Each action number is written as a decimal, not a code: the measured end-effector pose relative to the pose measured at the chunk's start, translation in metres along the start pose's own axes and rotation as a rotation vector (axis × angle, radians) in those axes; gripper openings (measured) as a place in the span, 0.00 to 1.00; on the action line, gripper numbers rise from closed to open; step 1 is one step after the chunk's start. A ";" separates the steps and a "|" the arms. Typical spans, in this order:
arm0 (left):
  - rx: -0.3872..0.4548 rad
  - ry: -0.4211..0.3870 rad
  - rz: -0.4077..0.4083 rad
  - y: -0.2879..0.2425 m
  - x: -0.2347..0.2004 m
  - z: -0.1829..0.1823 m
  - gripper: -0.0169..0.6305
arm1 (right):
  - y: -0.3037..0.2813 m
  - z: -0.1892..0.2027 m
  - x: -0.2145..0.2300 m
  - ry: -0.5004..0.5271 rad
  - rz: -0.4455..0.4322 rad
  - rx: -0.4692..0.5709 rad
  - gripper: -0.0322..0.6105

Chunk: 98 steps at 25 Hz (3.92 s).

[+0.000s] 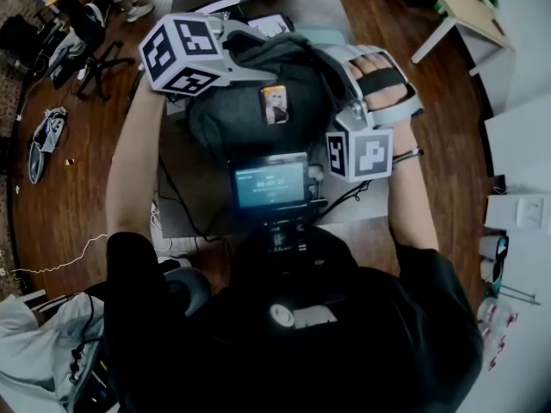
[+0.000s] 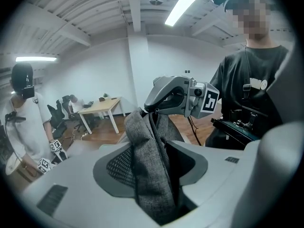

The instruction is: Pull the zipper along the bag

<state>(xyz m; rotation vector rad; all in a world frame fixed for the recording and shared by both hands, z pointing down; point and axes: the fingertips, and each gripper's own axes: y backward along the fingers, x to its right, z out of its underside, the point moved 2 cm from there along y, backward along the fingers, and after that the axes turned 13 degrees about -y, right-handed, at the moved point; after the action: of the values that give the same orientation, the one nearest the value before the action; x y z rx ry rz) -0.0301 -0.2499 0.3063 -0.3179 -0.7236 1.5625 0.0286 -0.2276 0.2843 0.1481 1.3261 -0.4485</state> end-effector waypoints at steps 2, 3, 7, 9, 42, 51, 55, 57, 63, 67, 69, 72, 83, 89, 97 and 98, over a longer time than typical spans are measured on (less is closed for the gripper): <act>0.001 0.005 -0.002 0.006 0.002 0.003 0.34 | -0.002 -0.010 0.001 0.077 -0.015 0.002 0.10; 0.000 0.009 -0.004 0.008 0.002 0.004 0.34 | -0.005 -0.015 0.001 0.116 -0.020 0.001 0.10; -0.008 0.014 -0.002 0.010 0.000 0.008 0.34 | -0.014 -0.023 -0.002 0.204 -0.018 0.005 0.10; -0.016 0.009 -0.004 0.009 -0.003 0.008 0.34 | -0.016 -0.026 0.002 0.221 -0.021 -0.005 0.10; 0.286 0.059 -0.298 0.049 0.026 0.017 0.37 | -0.009 -0.018 -0.011 0.123 -0.038 -0.065 0.10; 0.362 0.003 -0.373 0.060 0.029 0.012 0.41 | 0.021 0.010 0.029 -0.583 -0.099 0.143 0.22; 0.412 0.039 -0.399 0.069 0.030 0.017 0.41 | 0.041 0.017 0.040 -1.004 -0.314 0.249 0.40; 0.442 0.067 -0.419 0.071 0.032 0.018 0.41 | 0.043 0.009 0.035 -1.023 -0.470 0.300 0.64; 0.507 0.178 -0.625 0.118 0.053 0.062 0.41 | 0.002 -0.012 0.007 -0.875 -0.715 0.273 0.76; 0.553 0.325 -0.756 0.142 0.093 0.126 0.41 | -0.013 0.000 -0.018 -0.878 -0.848 0.237 0.77; 0.505 0.371 -0.783 0.136 0.116 0.153 0.41 | -0.013 0.004 -0.022 -0.915 -0.896 0.251 0.77; 0.437 0.418 -0.806 0.118 0.143 0.180 0.41 | -0.012 0.016 -0.024 -0.938 -0.939 0.248 0.77; 0.302 0.418 -0.721 0.024 0.169 0.222 0.41 | 0.006 0.033 -0.036 -0.857 -0.913 0.219 0.55; 0.287 0.414 -0.742 0.003 0.181 0.238 0.41 | 0.013 0.031 -0.040 -0.890 -0.981 0.231 0.42; 0.258 0.291 -0.768 -0.011 0.184 0.230 0.14 | 0.015 0.032 -0.038 -0.916 -0.989 0.216 0.40; 0.246 0.277 -0.781 -0.011 0.185 0.229 0.14 | 0.015 0.032 -0.038 -0.915 -0.990 0.215 0.40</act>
<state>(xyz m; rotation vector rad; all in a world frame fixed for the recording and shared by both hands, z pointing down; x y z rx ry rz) -0.1844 -0.1306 0.5272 -0.0458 -0.3587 0.8259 0.0567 -0.2162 0.3262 -0.5193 0.3531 -1.3075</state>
